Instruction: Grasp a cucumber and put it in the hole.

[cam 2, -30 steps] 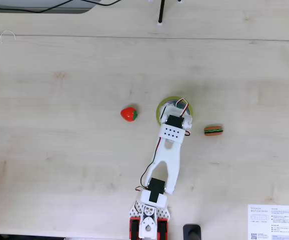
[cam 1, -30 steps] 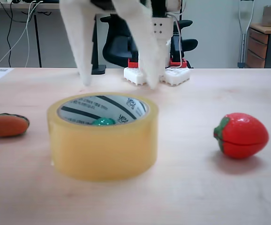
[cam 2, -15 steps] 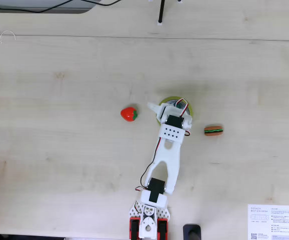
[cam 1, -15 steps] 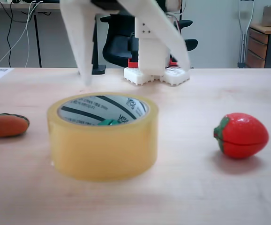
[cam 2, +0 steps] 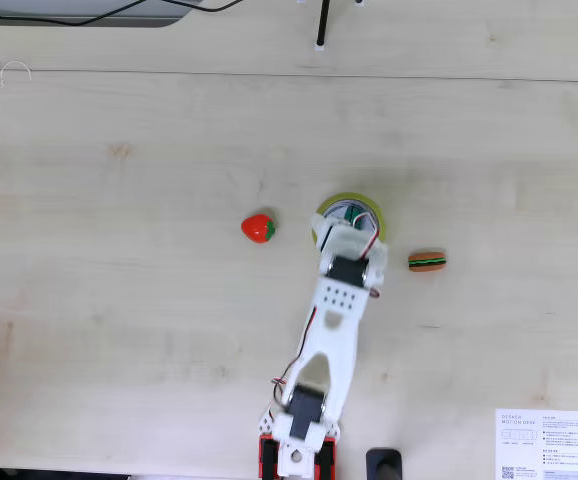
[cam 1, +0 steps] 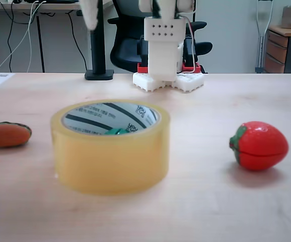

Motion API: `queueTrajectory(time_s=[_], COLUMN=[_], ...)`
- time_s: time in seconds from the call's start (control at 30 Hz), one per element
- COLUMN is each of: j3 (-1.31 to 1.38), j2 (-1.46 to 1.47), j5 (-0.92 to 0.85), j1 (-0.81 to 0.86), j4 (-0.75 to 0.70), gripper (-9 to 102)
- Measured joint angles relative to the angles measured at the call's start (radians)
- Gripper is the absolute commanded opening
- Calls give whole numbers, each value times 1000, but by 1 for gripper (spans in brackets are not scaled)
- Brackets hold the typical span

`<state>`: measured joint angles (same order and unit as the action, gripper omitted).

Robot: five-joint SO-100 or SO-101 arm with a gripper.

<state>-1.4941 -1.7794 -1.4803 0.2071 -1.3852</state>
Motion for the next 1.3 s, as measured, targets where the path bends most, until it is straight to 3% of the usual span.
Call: queueTrajectory(time_s=[0.9,1.13,1.3], j3=[-810,-939,-1026], j2=[-704,-845,-940], j5=[-2,-2,-2], j1=[0,0,0], j4=[12,12,12], gripper=[21,12,11])
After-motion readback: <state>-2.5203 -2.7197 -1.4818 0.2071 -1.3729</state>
